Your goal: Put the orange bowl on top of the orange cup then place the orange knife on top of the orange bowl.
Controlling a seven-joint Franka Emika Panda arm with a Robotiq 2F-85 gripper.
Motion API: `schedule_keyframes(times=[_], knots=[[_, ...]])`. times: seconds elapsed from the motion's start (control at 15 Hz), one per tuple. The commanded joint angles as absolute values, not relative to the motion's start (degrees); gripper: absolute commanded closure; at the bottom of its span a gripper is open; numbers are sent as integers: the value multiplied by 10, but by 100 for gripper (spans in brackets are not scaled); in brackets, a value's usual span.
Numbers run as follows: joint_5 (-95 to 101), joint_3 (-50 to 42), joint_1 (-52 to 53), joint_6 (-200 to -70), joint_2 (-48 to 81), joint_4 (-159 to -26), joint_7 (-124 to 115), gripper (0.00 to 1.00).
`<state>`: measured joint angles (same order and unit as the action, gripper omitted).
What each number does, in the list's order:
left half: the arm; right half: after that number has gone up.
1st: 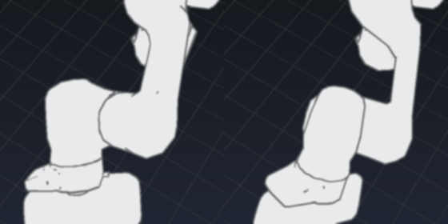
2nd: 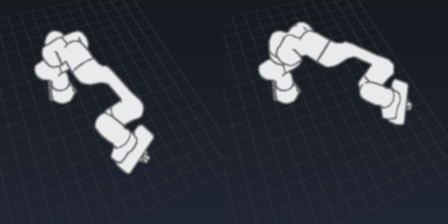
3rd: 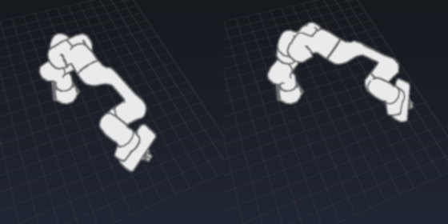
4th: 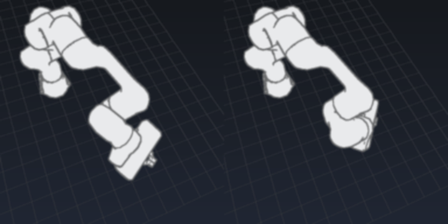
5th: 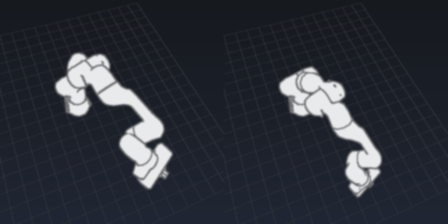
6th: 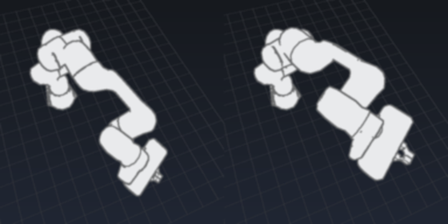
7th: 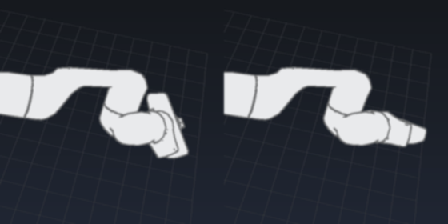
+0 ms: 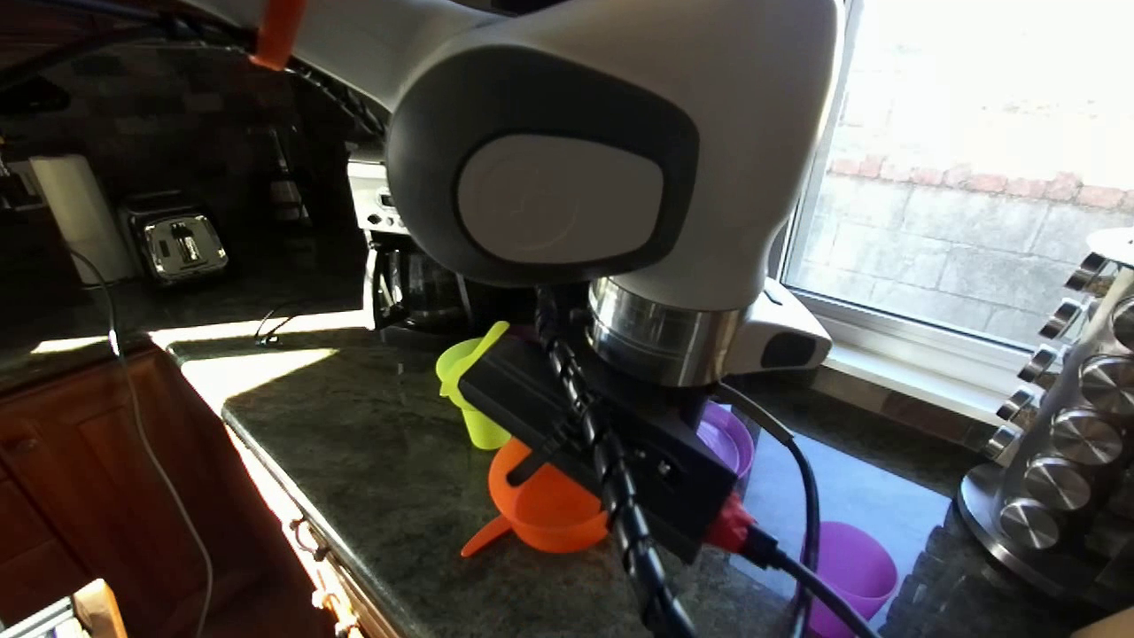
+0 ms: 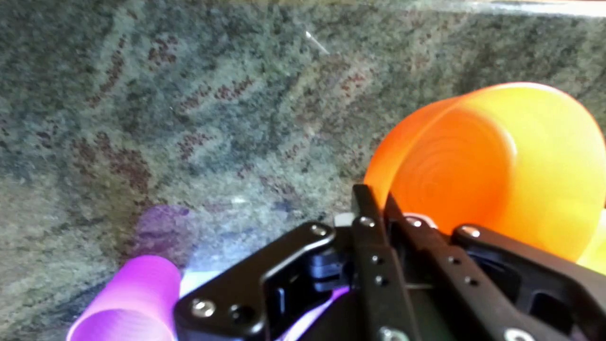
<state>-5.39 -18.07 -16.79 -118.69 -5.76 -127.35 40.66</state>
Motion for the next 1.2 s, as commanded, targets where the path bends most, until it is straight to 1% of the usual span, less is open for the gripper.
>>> schedule_keyframes(times=[0.0,0.27,0.73,1.13], knots=[[-136,-184,-152,-1157,-28,-1233,430,99],[-180,-175,-148,-1150,10,-1183,410,99],[-176,-159,-159,-1106,90,-1091,340,99],[-165,-145,-168,-1114,128,-1066,310,99]])
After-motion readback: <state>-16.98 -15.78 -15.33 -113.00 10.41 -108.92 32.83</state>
